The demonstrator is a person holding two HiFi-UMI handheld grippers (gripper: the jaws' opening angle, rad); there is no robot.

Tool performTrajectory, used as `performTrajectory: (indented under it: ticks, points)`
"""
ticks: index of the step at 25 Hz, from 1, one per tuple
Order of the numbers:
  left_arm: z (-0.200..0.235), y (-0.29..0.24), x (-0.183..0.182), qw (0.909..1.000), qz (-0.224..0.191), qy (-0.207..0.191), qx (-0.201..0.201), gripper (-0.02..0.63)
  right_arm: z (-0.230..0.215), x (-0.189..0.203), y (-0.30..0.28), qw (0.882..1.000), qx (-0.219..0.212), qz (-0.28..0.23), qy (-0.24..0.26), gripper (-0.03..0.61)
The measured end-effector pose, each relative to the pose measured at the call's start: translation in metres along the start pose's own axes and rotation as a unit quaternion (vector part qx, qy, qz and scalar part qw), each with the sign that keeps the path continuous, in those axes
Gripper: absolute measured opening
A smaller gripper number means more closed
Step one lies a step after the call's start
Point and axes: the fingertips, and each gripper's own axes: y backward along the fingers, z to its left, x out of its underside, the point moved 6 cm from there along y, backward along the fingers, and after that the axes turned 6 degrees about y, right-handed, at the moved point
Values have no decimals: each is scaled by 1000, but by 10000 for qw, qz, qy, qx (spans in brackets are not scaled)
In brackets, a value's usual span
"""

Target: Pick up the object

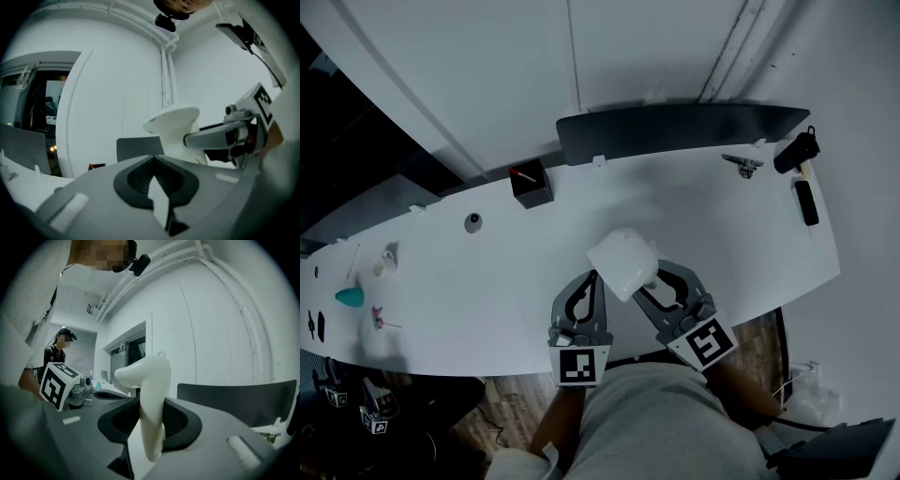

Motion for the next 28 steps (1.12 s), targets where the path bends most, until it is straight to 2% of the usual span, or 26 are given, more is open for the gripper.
performTrajectory:
  ticks: [6,13,21,28]
  points:
    - [-23,16,3,9998,16,-141,-129,0,2,1,31,9997,38,-165,-183,133]
    - [-74,42,14,9994,75,-308,-108,0,11,6,84,9988,62,-390,-275,133]
    - [-138,84,29,9989,132,-378,-234,0,24,19,157,9956,111,-518,-767,133]
    - [-182,130,45,9970,436,-405,-505,0,41,27,215,9908,101,-905,-1002,133]
